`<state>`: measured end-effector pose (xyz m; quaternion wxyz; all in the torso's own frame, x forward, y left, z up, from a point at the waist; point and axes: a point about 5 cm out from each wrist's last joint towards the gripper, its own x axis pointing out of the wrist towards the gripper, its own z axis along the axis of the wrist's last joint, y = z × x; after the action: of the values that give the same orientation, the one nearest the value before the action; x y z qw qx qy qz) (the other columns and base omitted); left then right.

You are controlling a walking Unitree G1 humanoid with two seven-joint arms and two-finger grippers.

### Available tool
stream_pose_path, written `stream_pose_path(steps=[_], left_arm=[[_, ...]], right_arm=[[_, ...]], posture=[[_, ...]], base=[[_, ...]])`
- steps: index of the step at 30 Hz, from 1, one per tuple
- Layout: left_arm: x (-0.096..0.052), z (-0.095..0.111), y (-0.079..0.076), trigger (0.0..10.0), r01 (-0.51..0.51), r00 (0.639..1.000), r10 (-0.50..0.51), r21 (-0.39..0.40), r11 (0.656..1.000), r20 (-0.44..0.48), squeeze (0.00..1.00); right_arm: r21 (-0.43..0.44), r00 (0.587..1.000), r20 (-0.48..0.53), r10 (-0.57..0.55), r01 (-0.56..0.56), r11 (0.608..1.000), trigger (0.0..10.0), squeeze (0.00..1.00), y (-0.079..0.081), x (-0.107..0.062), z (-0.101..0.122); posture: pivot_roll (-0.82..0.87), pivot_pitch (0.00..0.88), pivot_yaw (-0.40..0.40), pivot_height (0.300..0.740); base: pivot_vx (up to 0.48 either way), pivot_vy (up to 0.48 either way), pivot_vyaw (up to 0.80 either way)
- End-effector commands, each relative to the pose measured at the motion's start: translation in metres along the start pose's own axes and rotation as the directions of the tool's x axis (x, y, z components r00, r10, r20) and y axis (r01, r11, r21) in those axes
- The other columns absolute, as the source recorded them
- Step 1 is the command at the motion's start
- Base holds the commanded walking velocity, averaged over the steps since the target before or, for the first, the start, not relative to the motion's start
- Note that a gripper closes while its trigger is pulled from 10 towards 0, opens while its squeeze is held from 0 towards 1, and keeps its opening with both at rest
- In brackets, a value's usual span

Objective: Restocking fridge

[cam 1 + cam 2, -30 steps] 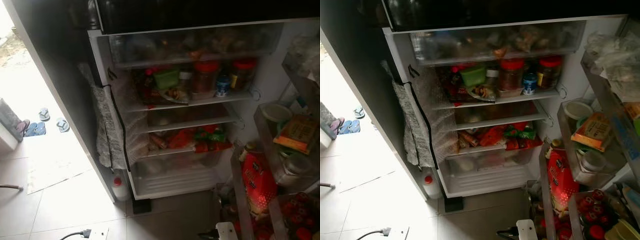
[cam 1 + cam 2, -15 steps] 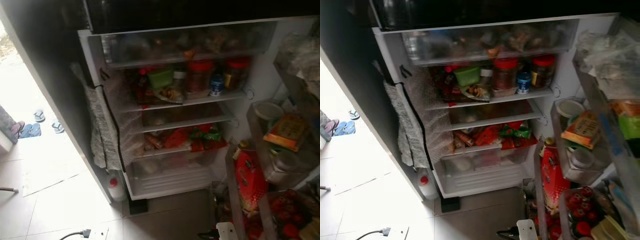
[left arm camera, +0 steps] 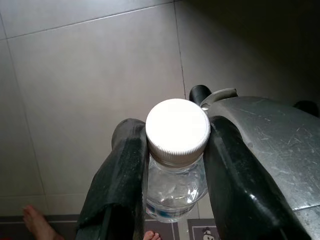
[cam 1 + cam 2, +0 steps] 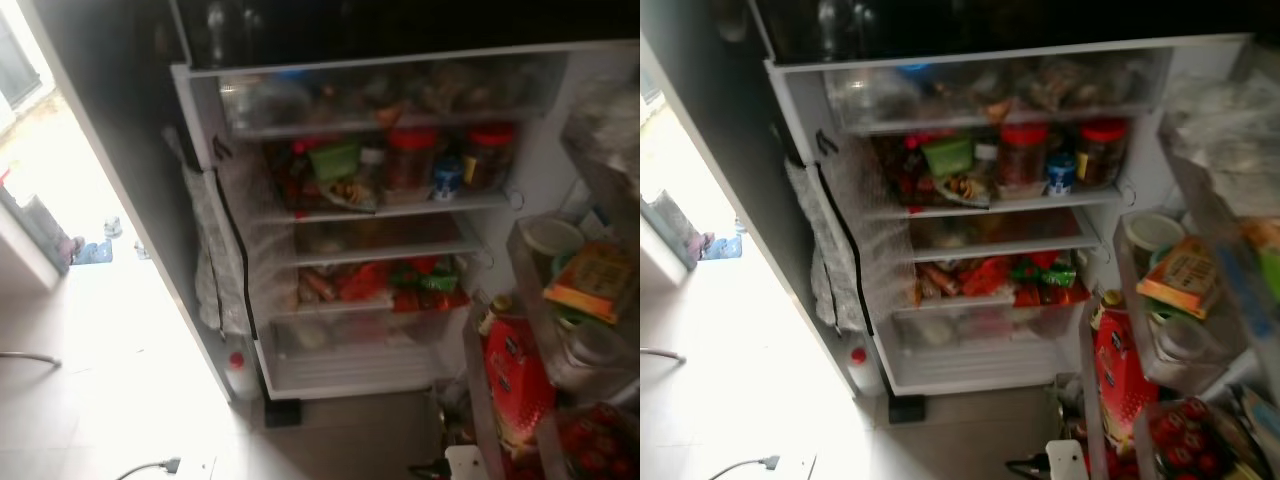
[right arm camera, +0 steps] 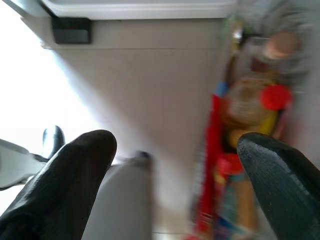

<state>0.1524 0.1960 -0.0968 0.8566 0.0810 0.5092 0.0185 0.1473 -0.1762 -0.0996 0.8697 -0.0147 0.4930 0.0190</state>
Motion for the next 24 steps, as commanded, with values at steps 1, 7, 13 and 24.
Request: stream_pose_path(steps=[1,7,13,24], left_arm=[[0.0003,0.0032,-0.0040,10.0,0.009,1.000,-0.009,0.002,1.000,0.012,0.00],[0.0003,0.0041,-0.0039,10.0,0.007,1.000,-0.008,0.006,1.000,0.023,0.00],[0.0003,0.0053,-0.0039,10.0,0.008,0.999,-0.008,0.008,1.000,0.035,0.00],[0.0003,0.0063,-0.0038,10.0,0.010,0.999,-0.011,0.015,1.000,0.042,0.00]], right_arm=[[0.003,1.000,-0.003,-0.021,0.021,1.000,10.0,0.00,-0.0083,-0.0014,-0.0022],[0.002,1.000,-0.003,-0.015,0.015,1.000,10.0,0.00,-0.0082,-0.0014,-0.0022],[0.004,1.000,-0.003,-0.014,0.014,1.000,10.0,0.00,-0.0080,-0.0013,-0.0019],[0.003,1.000,-0.002,-0.008,0.008,1.000,10.0,0.00,-0.0076,-0.0012,-0.0015]], posture=[[-0.01,0.000,0.032,0.740],[-0.01,0.000,0.032,0.740],[-0.01,0.000,0.032,0.740],[-0.01,0.000,0.033,0.740]], base=[[0.000,-0.247,0.00],[0.000,-0.162,0.00],[0.000,0.000,0.00],[0.000,0.000,0.00]])
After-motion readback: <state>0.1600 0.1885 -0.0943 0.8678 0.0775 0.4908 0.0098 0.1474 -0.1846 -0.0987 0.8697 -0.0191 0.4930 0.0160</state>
